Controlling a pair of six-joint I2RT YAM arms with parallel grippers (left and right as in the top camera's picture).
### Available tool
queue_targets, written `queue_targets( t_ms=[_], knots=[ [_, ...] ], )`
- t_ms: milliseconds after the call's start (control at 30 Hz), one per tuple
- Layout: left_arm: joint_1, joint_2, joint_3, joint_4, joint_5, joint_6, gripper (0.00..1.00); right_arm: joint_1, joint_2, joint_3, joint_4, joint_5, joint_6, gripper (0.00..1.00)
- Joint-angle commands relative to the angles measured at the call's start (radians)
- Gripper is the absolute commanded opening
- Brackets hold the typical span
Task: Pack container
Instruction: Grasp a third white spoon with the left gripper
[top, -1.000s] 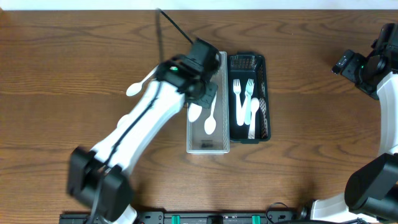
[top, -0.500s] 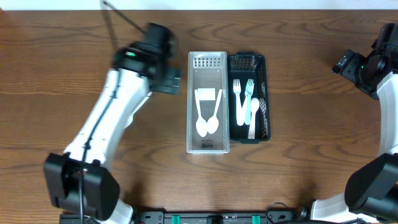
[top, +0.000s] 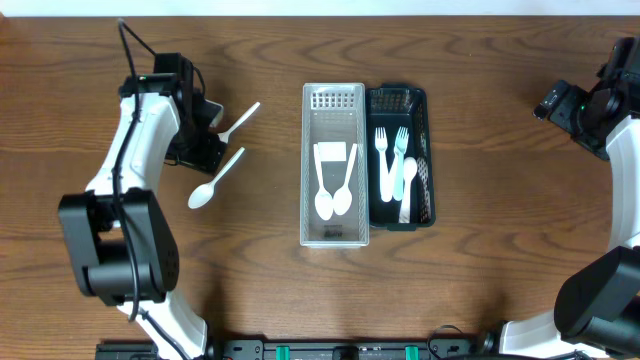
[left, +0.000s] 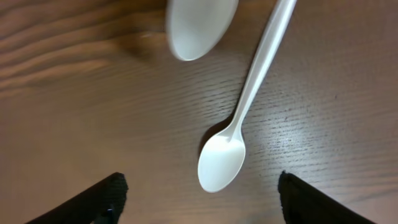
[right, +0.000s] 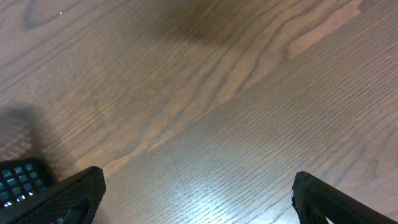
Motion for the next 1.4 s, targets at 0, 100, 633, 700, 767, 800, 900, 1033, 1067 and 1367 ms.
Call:
queue_targets(
  t_ms=[0, 100, 633, 700, 767, 800, 900, 1033, 1067, 1367],
  knots=[
    [-0.003, 0.046, -0.008, 0.0, 0.031, 0.113, 0.77, -0.006, -0.004, 0.0, 0.002, 0.003, 0.018, 0.99],
    [-0.003, 0.09, -0.008, 0.002, 0.036, 0.119, 0.77, -0.006, -0.004, 0.0, 0.002, 0.003, 0.018, 0.99],
    [-0.009, 0.192, -0.026, 0.059, 0.085, 0.145, 0.55, -0.006, -0.004, 0.0, 0.002, 0.003, 0.018, 0.99],
    [-0.012, 0.192, -0.042, 0.076, 0.084, 0.145, 0.55, -0.006, -0.004, 0.0, 0.002, 0.003, 0.018, 0.99],
    [-0.017, 0.192, -0.066, 0.092, 0.084, 0.146, 0.52, -0.006, -0.004, 0.0, 0.002, 0.003, 0.018, 0.99],
    [-0.019, 0.192, -0.082, 0.103, 0.084, 0.145, 0.5, -0.006, -0.004, 0.0, 0.002, 0.003, 0.018, 0.99],
    [-0.025, 0.192, -0.123, 0.132, 0.084, 0.145, 0.43, -0.006, -0.004, 0.0, 0.002, 0.003, 0.018, 0.99],
    [-0.035, 0.192, -0.164, 0.146, 0.072, 0.145, 0.19, -0.006, -0.004, 0.0, 0.002, 0.003, 0.018, 0.99],
    [-0.039, 0.192, -0.164, 0.142, 0.069, 0.14, 0.09, -0.006, -0.004, 0.0, 0.002, 0.003, 0.018, 0.99],
    [-0.138, 0.068, -0.075, -0.022, 0.068, 0.056, 0.06, -0.006, -0.004, 0.0, 0.002, 0.003, 0.018, 0.99]
  ],
)
